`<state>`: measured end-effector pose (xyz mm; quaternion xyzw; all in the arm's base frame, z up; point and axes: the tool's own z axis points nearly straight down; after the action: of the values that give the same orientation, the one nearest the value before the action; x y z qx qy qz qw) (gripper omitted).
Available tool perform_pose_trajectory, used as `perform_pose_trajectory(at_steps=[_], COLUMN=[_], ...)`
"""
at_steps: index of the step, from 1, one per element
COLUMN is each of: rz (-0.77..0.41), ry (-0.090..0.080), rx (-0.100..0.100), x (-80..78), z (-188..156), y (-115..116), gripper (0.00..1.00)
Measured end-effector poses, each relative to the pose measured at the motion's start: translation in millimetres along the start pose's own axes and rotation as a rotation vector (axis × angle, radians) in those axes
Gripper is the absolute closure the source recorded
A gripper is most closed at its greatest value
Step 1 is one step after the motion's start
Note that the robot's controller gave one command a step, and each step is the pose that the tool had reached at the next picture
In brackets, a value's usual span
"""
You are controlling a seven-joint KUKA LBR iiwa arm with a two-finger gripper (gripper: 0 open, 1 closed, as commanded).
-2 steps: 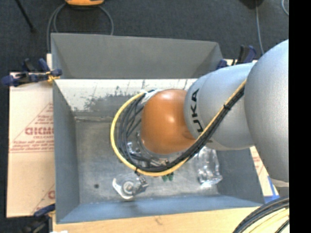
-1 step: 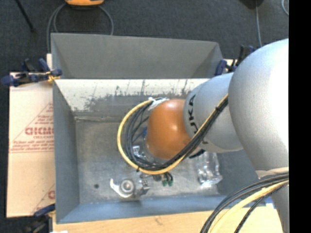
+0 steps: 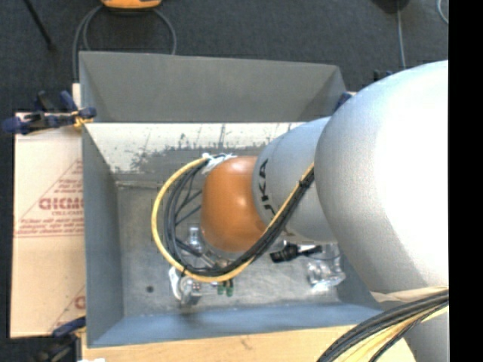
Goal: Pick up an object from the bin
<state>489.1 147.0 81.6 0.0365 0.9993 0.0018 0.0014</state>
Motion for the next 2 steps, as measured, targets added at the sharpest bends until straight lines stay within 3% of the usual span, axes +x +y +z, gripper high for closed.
perform_pose_trajectory(at_steps=[1, 2], rz=[0.001, -0.004], ry=[0.001, -0.009], rx=[0.002, 0.002], x=[-0.4, 2.3], z=[-0.7, 1.5], y=[-1.4, 2.5], gripper=[1.0, 1.0])
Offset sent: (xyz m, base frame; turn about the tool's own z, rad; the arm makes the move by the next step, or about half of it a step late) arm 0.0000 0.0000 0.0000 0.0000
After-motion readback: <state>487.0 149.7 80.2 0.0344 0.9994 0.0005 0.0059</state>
